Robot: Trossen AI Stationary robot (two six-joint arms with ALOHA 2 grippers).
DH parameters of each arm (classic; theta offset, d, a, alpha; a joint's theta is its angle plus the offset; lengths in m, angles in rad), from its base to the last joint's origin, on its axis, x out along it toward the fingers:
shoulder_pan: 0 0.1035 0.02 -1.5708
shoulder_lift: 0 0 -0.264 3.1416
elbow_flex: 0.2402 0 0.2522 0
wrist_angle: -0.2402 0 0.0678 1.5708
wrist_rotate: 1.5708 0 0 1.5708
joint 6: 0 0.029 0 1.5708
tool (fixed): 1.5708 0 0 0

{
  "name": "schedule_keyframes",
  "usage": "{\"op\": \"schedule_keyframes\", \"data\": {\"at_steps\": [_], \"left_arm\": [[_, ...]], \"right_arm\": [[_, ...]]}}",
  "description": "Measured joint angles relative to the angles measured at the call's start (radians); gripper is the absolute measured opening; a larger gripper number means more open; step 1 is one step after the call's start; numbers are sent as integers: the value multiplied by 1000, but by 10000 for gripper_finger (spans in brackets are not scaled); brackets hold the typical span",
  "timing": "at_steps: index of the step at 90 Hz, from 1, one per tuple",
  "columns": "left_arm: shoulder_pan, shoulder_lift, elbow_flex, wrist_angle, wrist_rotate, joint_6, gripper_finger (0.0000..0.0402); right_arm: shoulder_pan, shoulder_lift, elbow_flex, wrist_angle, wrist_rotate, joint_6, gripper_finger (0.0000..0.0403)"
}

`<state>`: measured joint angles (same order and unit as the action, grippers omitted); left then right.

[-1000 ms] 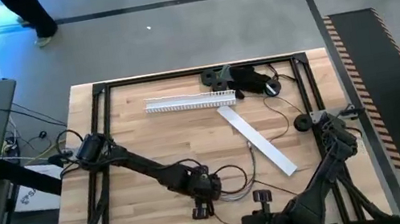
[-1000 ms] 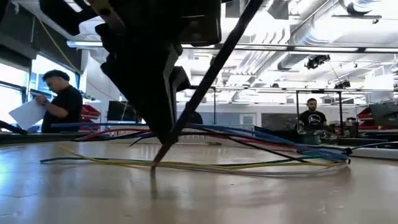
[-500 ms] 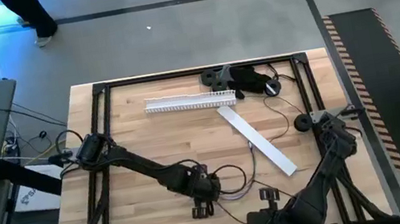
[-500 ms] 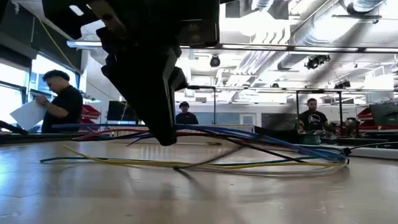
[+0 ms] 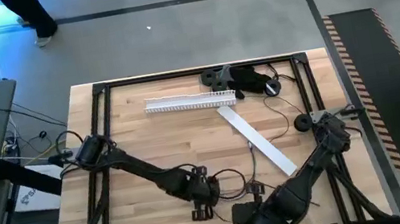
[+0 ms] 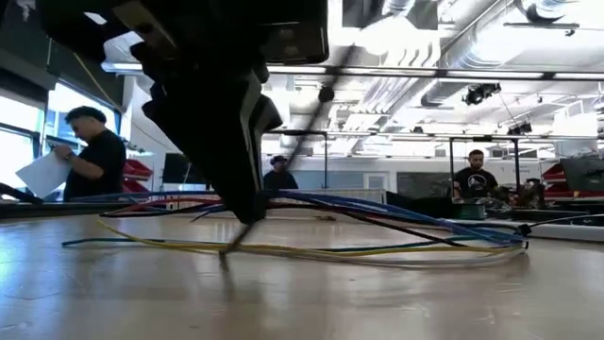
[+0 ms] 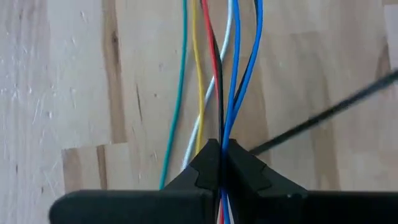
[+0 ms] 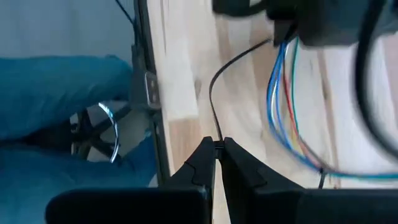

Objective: Ziptie cables
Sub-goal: Wrap the wire cables with the black zip tie

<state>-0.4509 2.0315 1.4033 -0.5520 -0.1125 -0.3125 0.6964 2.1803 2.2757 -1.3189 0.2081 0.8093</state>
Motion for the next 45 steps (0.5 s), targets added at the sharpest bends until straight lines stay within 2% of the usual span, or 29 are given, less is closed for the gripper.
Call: {"op": "schedule_keyframes", "data": {"at_steps": [26, 35, 45], "left_arm": [[-49, 0, 0, -87, -157, 8, 7], [-56, 0, 0, -118, -160, 12, 36], [-48, 0, 0, -137, -170, 41, 88]], "right_arm": [[-12, 0, 0, -25, -9, 10, 0], [2, 0, 1, -44, -21, 29, 0], [21, 0, 1, -53, -26, 47, 0]]}}
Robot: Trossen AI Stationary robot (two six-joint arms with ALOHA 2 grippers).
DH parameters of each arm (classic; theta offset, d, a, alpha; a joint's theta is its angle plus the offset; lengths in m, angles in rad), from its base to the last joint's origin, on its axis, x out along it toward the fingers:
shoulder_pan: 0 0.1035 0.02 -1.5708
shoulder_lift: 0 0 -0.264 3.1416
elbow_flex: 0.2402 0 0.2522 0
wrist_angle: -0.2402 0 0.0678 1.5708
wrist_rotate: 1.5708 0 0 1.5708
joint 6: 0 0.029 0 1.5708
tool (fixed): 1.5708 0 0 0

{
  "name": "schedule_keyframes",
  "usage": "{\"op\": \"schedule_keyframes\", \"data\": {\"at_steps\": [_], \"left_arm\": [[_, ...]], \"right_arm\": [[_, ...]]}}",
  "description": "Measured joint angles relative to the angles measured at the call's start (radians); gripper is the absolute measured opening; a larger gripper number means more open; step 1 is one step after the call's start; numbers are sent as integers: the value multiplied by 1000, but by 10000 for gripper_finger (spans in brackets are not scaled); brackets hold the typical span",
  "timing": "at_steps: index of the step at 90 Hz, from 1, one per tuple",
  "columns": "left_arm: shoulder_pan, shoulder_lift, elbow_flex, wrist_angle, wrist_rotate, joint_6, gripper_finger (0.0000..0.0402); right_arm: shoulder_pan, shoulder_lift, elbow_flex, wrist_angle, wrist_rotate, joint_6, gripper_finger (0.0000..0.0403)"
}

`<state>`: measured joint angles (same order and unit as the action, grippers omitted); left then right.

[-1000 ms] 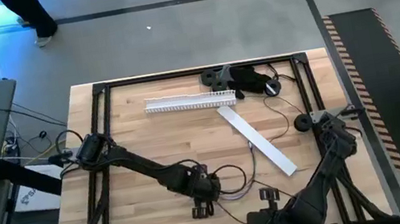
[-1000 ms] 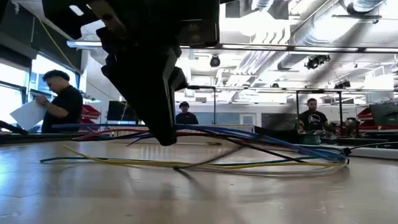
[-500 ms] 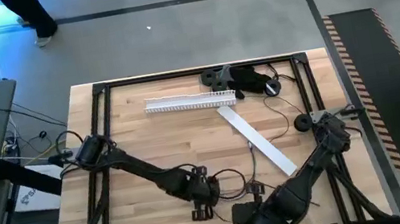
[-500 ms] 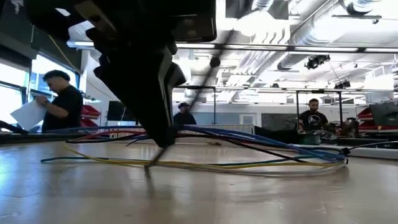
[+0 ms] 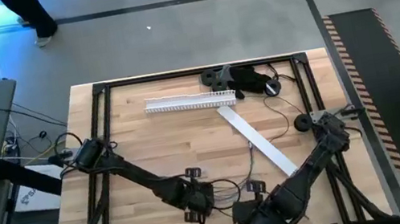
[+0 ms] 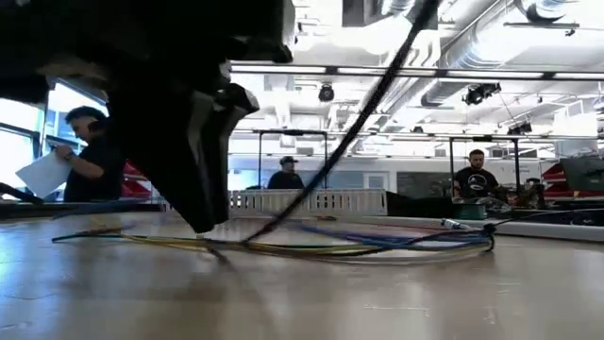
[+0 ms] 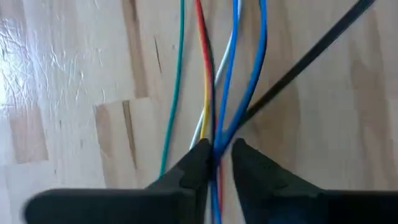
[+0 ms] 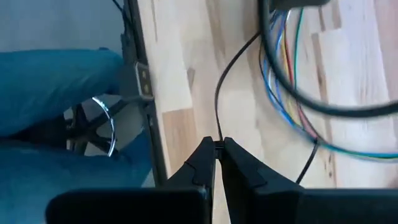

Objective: Ziptie cables
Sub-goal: Wrap the wire cables with the black zip tie

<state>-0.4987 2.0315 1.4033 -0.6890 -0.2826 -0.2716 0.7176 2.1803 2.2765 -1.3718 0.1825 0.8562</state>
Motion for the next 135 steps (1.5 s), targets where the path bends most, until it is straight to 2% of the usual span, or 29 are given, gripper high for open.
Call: {"op": "schedule_keyframes", "data": {"at_steps": [10, 18, 35, 40, 55, 64, 72, 77, 107, 135], "left_arm": [[19, 0, 1, -36, -39, 26, 140], [44, 0, 0, -96, -30, 39, 171], [105, -6, -89, -39, 156, 71, 183], [116, -7, -117, -17, 219, 74, 178], [118, -9, -157, 43, 283, 74, 142], [114, -10, -173, 58, 289, 67, 92], [111, -11, -177, 67, 308, 68, 28], [104, -11, -177, 73, 305, 73, 10], [99, 1, -45, -15, 303, -29, 1], [68, 2, 76, 25, 319, -87, 0]], "right_arm": [[20, 0, 0, 0, 12, 20, 0], [34, 0, 0, 0, 24, 26, 0], [60, 0, 0, 0, 49, 44, 0], [67, 0, 0, -1, 50, 45, 0], [84, 0, 0, -1, 53, 52, 0], [96, -1, 0, -2, 53, 61, 0], [108, -1, 0, -12, 52, 67, 0], [115, -1, 0, -26, 51, 89, 0], [136, -2, 0, -33, 25, 135, 0], [139, -2, 0, -8, 67, 107, 0]]}}
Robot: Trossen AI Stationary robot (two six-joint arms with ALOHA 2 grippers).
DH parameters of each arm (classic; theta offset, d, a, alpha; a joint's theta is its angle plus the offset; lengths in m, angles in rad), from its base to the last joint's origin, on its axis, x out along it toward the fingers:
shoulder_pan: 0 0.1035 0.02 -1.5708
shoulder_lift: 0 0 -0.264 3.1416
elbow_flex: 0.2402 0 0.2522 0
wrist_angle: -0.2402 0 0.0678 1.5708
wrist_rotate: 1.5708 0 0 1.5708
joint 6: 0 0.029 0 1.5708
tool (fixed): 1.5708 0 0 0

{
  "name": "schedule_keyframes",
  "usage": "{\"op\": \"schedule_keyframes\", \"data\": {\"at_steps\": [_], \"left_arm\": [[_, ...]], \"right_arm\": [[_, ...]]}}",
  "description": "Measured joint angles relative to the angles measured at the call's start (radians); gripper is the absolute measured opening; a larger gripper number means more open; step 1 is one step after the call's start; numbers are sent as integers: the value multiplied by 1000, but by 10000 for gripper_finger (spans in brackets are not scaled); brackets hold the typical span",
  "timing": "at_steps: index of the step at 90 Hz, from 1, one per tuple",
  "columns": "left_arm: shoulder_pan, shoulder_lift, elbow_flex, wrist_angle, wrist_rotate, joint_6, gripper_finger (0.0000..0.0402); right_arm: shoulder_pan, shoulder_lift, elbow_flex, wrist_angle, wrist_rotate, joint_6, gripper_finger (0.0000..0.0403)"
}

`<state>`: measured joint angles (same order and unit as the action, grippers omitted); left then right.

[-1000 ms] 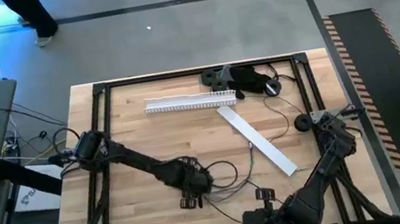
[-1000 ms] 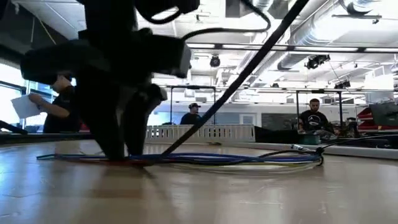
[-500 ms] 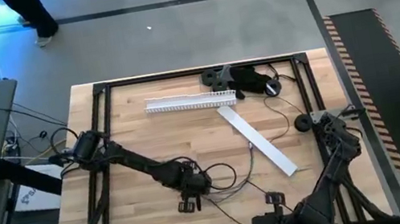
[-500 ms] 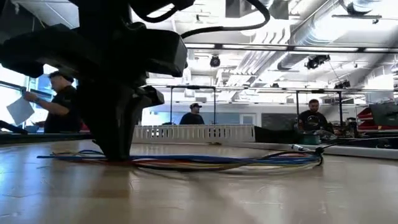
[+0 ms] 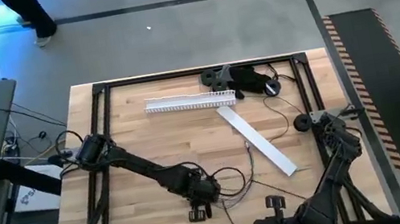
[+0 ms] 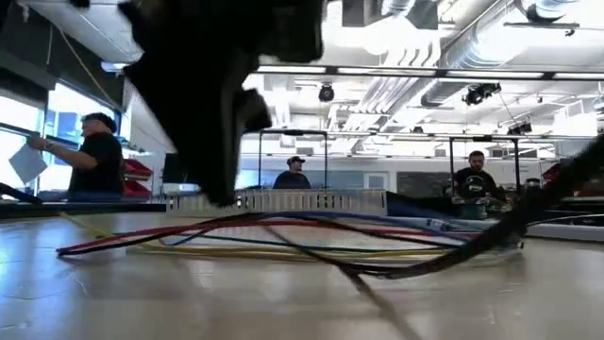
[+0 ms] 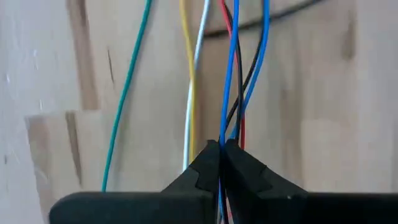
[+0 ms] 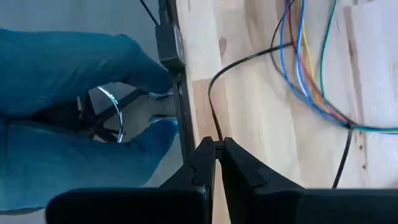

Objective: Ziptie cables
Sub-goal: Wrap the wire cables with the black zip tie

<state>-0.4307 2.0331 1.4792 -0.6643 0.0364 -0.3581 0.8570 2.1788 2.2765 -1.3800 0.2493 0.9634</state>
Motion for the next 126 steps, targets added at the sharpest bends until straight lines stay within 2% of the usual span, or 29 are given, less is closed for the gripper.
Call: {"op": "schedule_keyframes", "data": {"at_steps": [16, 31, 54, 71, 81, 94, 107, 116, 126], "left_arm": [[-24, -2, 35, 40, -4, -7, 0], [-39, -3, 35, 48, -16, -7, 0], [-43, -3, 35, 27, -56, -7, 0], [-39, -5, 35, 20, -105, 9, 2], [-39, -5, 36, -13, -131, 10, 25], [-29, -5, 36, -101, -179, 10, 84], [-5, -8, -8, -123, -234, 12, 133], [15, -7, -62, -125, -232, 12, 139], [28, -9, -132, -88, -231, 2, 122]], "right_arm": [[-3, 0, 0, 0, 87, -64, 0], [-5, 0, 0, -20, 117, -104, 0], [-5, 0, 0, -185, 83, -46, 0], [-14, 0, 0, -169, 110, -63, 0], [-20, 0, 0, -167, 119, -57, 0], [-19, 0, 0, -156, 121, -65, 0], [-18, 0, 0, -129, 121, -66, 0], [-14, 0, 0, -124, 122, -66, 0], [-12, 0, 0, -122, 122, -66, 0]]}}
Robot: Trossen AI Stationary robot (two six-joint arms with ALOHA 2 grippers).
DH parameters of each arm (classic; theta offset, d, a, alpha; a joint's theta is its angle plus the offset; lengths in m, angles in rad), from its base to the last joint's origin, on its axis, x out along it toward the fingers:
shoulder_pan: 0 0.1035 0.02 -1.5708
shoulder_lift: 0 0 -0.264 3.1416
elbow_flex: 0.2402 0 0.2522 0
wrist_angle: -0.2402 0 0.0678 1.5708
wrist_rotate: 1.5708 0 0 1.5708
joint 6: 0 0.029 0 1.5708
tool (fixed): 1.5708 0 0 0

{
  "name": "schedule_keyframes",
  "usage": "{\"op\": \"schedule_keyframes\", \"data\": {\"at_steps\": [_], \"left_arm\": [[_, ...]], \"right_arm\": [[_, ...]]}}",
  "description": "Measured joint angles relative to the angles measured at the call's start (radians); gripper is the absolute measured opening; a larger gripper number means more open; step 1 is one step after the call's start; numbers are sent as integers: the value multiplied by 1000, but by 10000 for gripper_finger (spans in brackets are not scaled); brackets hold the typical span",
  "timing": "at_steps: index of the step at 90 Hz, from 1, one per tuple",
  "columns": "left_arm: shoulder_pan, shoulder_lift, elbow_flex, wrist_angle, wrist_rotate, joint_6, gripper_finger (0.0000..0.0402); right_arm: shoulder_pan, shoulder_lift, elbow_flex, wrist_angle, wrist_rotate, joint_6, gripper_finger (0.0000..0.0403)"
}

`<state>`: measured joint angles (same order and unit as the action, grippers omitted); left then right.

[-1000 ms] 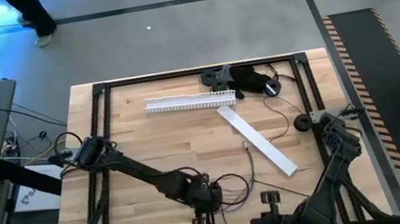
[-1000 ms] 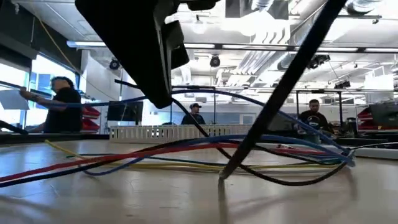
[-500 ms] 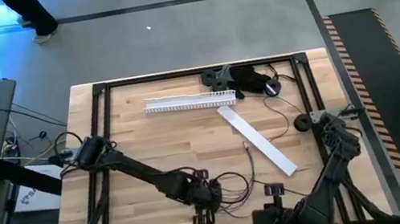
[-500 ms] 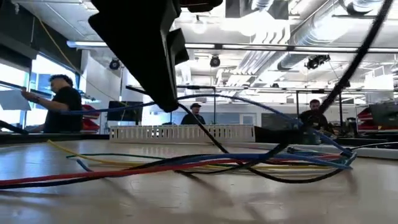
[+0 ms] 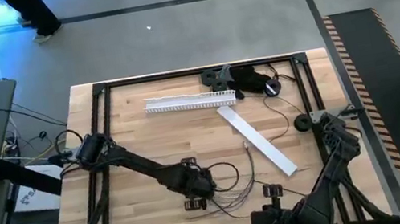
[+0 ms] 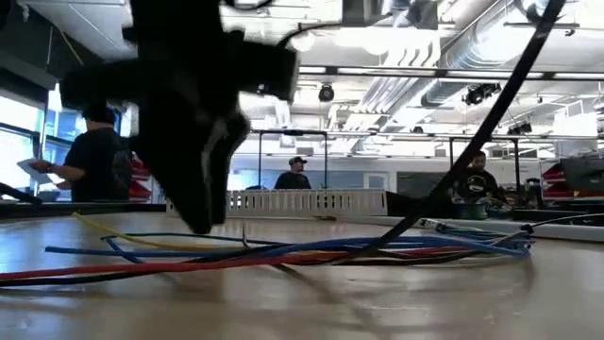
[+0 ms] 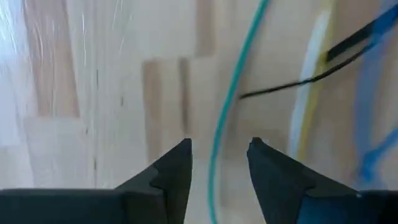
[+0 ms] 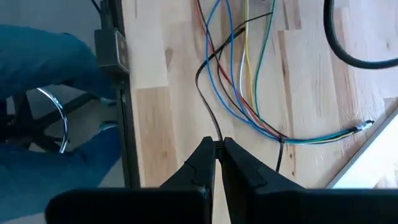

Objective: Ziptie cables
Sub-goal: Wrap the wire cables with the black zip tie

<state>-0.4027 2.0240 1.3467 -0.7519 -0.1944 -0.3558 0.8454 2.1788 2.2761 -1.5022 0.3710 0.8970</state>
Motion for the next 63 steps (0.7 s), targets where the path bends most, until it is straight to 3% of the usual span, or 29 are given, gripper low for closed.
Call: {"op": "schedule_keyframes", "data": {"at_steps": [24, 63], "left_arm": [[-7, -5, -64, 92, 96, 25, 11], [-115, 6, 92, 159, 276, 126, 0]], "right_arm": [[-1, 0, 0, 16, 8, -8, 0], [-14, 22, 0, 192, 4, -64, 0]]}}
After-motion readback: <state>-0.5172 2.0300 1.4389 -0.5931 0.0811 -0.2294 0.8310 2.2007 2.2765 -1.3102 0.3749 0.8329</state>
